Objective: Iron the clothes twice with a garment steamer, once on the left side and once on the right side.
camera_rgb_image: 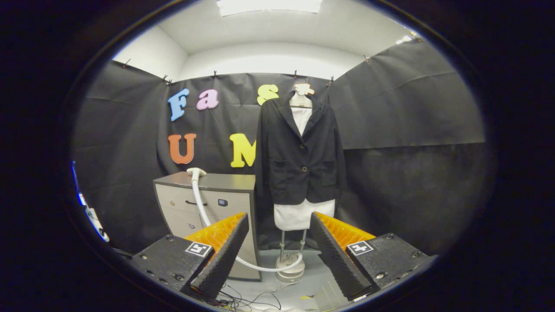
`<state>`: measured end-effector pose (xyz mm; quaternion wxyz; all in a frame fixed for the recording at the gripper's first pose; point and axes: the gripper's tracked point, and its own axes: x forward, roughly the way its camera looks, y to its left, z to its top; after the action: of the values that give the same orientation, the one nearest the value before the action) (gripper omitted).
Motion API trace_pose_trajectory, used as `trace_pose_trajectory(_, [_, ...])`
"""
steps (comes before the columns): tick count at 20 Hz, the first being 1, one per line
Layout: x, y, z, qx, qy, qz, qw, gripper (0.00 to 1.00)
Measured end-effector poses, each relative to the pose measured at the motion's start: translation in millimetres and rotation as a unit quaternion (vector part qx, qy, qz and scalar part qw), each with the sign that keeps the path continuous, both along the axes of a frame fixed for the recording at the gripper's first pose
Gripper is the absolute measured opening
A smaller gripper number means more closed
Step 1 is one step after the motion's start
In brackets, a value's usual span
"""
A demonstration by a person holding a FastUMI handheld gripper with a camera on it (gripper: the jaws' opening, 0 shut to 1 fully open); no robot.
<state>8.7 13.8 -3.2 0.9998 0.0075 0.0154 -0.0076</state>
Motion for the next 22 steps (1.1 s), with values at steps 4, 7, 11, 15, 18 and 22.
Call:
trace_pose_trajectory(4, [9.3, 7.4, 5.1, 0.000, 0.003, 0.002, 1.000, 0.99])
trace_pose_trajectory(7, [24.0, 17.8, 11.8, 0.002, 0.010, 0.006, 1.000, 0.99])
trace_pose_trajectory(11, [57.9, 40.3, 30.5, 0.001, 0.015, 0.030, 0.999, 0.99])
trace_pose_trajectory(15, [105.1, 75.2, 56.7, -0.012, 0.001, 0.067, 0.998, 0.98])
trace_pose_trajectory(18, [149.0, 112.8, 71.1, -0.014, 0.003, 0.109, 0.994, 0.98])
trace_pose_trajectory(22, [210.8, 170.7, 86.5, -0.015, 0.008, 0.159, 0.987, 0.99])
